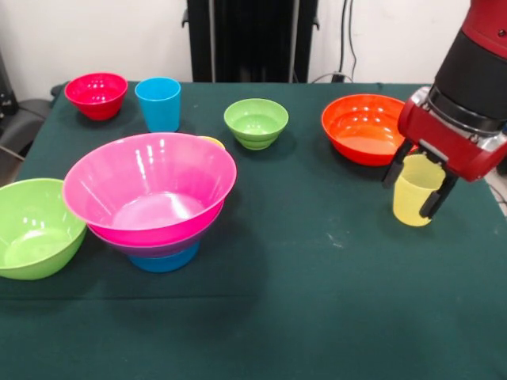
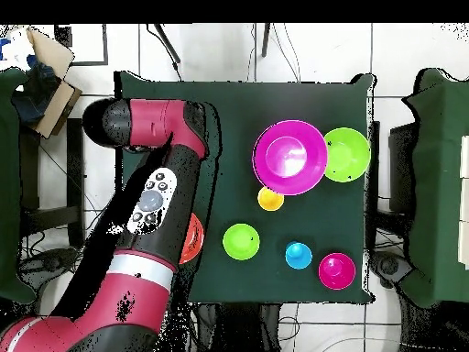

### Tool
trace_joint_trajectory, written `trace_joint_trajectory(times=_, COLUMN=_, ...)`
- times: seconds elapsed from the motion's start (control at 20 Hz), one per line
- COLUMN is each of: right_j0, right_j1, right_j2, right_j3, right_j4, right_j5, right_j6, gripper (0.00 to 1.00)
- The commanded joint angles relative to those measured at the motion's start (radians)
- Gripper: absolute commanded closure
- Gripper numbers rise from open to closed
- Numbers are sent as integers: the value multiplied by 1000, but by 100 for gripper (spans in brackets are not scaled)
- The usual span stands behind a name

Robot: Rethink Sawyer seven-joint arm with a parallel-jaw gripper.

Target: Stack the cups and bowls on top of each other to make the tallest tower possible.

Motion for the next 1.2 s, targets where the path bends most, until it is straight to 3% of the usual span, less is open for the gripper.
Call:
trace_joint_trajectory(times=0.05, right_j0=9, right_j1=3, right_j2=108, right_j3=6, right_j4=58, right_j5=131, right_j6=199, gripper=0)
trace_joint_trajectory(times=0.25, right_j0=17, right_j1=23, right_j2=80, right_j3=-45, right_j4=82, right_j5=212, right_j6=246, gripper=0)
trace_joint_trajectory(times=0.5, right_j0=16, right_j1=37, right_j2=80, right_j3=-77, right_j4=112, right_j5=220, right_j6=261, gripper=0)
trace_joint_trajectory(times=0.85, right_j0=34, right_j1=31, right_j2=107, right_j3=12, right_j4=156, right_j5=124, right_j6=253, gripper=0)
trace_joint_trajectory(times=1.2, right_j0=56, right_j1=32, right_j2=93, right_j3=76, right_j4=166, right_j5=136, right_j6=246, gripper=0)
